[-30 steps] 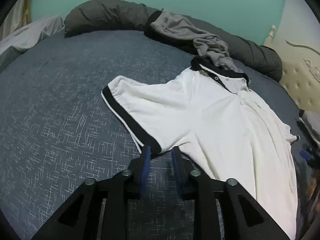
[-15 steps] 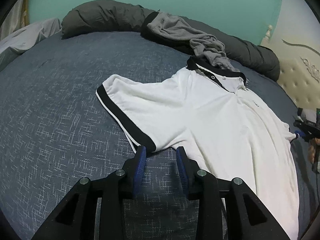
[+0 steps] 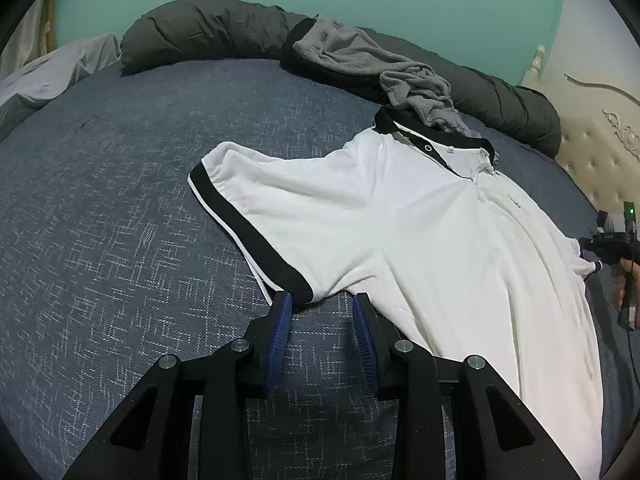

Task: Fold clothes
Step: 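Grasp the black-trimmed sleeve hem with the right gripper and pull it outward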

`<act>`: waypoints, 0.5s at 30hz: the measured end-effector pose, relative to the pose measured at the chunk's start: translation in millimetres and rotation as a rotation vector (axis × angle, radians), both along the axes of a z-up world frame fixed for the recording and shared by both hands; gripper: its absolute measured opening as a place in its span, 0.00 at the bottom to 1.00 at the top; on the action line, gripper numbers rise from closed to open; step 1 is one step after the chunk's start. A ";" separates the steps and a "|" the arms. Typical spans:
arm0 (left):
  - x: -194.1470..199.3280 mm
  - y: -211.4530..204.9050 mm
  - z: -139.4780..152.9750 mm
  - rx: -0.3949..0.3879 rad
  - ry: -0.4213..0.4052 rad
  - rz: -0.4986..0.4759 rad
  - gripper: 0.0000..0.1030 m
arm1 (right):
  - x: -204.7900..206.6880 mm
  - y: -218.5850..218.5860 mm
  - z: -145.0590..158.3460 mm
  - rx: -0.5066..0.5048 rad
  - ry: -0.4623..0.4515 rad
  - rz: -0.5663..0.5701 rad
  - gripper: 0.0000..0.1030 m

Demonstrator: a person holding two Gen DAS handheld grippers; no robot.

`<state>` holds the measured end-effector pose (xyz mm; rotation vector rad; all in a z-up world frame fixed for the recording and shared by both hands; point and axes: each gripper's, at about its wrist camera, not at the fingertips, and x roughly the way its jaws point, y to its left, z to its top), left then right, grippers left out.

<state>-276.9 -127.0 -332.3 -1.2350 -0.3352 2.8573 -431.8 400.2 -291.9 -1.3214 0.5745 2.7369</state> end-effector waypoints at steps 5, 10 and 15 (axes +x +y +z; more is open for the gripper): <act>0.2 -0.5 -0.9 0.000 -0.001 0.000 0.34 | -2.7 10.1 10.4 0.014 0.018 -0.022 0.01; 0.3 -1.2 -1.8 -0.001 -0.003 0.002 0.34 | -1.7 26.4 21.5 0.024 0.054 -0.077 0.00; -0.8 -0.5 -4.0 -0.003 -0.007 0.001 0.34 | -9.5 30.6 -1.7 -0.069 -0.051 -0.027 0.04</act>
